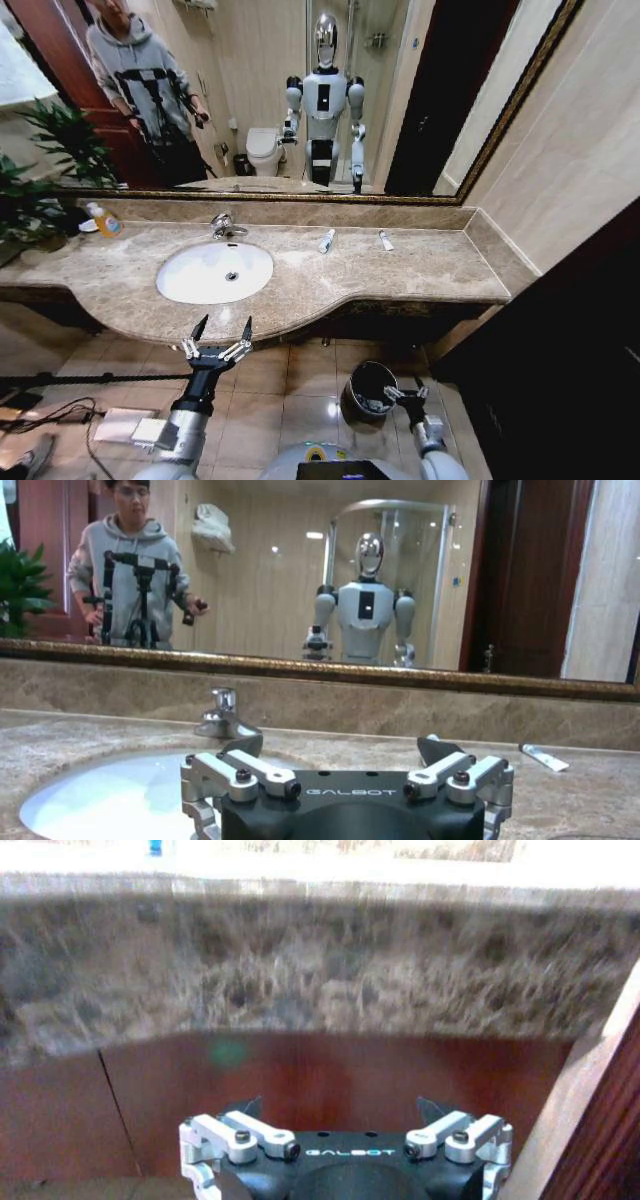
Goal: Pick up the trash from the sink and place it in the trash bin.
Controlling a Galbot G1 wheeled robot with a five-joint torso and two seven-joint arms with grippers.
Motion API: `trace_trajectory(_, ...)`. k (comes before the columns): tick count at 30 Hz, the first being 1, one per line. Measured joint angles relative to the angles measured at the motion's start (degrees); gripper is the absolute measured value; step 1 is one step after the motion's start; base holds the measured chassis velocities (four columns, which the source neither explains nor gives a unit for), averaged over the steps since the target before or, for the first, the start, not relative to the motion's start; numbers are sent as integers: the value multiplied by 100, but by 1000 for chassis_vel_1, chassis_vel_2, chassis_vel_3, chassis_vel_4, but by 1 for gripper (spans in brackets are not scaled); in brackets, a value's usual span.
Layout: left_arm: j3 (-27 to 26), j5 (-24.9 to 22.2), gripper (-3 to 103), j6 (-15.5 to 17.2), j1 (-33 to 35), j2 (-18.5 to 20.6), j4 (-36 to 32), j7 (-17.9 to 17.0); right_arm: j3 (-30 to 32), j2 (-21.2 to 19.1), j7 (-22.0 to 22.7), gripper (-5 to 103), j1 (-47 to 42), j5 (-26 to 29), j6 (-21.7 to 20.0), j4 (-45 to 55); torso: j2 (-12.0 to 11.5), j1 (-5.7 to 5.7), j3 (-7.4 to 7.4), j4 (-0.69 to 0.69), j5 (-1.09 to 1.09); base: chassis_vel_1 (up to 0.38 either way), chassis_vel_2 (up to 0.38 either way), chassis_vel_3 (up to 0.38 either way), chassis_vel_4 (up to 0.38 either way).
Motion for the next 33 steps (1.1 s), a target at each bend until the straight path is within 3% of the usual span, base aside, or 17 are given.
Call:
trace_trajectory(9, 0, 0, 100, 0, 0, 0, 0, 1, 285, 92, -548, 100, -699, 62, -289, 1869, 0, 0, 0, 0, 0, 0, 0, 0, 0)
trace_trajectory(16, 0, 0, 100, 0, 0, 0, 0, 1, 104, 144, -473, 100, -343, -77, -868, 2466, 0, 0, 1, 0, 0, 0, 0, 0, 0)
trace_trajectory(23, 0, 0, 100, 0, 0, 0, 0, 0, -308, -337, -445, 100, 931, 98, -1794, 2510, -1, 1, 1, 1, 0, 0, 0, 0, 0)
trace_trajectory(28, 0, 0, 100, 0, 0, 0, 0, 1, -588, -579, -349, 100, 1564, 222, -2055, 2222, -1, 1, 2, 0, 1, 0, 0, 0, 0)
trace_trajectory(33, 0, 0, 100, 0, 0, -1, 0, -1, -1364, -949, -344, 100, 2756, 433, -2325, 1578, -1, 1, 1, 1, -1, 0, 0, 0, 0)
